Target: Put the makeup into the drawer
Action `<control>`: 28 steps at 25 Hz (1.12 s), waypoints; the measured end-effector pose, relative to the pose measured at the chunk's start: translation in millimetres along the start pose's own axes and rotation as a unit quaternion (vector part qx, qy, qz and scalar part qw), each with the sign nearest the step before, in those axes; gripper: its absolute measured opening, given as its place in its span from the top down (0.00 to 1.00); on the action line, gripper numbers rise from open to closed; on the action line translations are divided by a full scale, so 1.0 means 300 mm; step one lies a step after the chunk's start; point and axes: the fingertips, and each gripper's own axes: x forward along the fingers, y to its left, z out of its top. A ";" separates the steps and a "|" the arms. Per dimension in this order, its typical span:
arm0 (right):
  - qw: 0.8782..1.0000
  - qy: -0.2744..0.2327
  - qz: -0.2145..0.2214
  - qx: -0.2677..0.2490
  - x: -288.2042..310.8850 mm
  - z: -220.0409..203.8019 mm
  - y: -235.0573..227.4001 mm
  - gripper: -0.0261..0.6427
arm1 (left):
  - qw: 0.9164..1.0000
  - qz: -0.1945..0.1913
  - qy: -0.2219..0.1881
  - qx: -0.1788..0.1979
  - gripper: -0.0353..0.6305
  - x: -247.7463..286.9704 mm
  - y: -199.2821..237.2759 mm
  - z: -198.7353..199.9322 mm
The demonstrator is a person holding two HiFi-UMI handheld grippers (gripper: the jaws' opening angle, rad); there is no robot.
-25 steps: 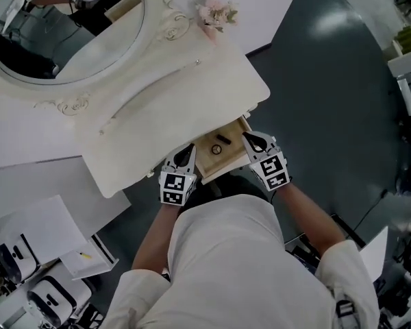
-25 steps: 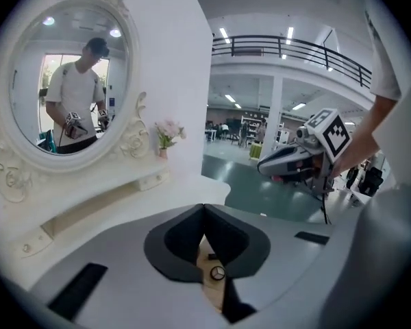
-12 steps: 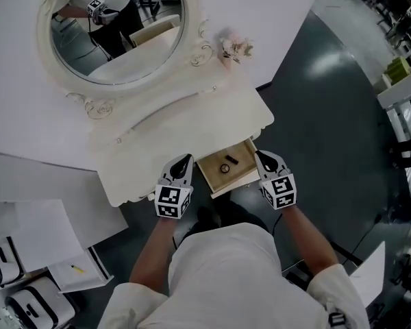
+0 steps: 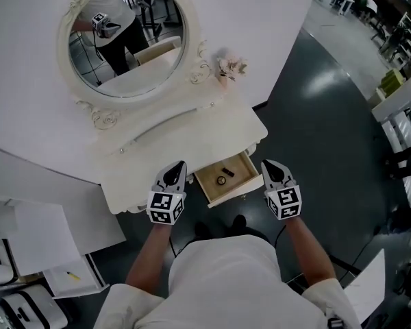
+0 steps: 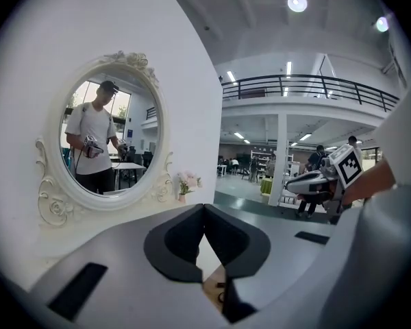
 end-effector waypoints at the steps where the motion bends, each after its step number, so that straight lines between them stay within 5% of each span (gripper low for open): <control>1: 1.000 0.000 0.000 0.003 -0.007 -0.004 -0.016 0.92 | 1.000 0.005 -0.004 0.000 0.92 -0.003 -0.005 0.012; 13: 1.000 -0.013 0.005 0.007 -0.025 -0.027 -0.168 0.92 | 0.998 0.050 -0.028 0.013 0.92 0.033 -0.038 0.075; 28: 0.999 -0.034 0.003 0.012 0.003 0.046 -0.240 0.92 | 0.998 0.041 -0.033 0.022 0.92 0.070 -0.037 0.116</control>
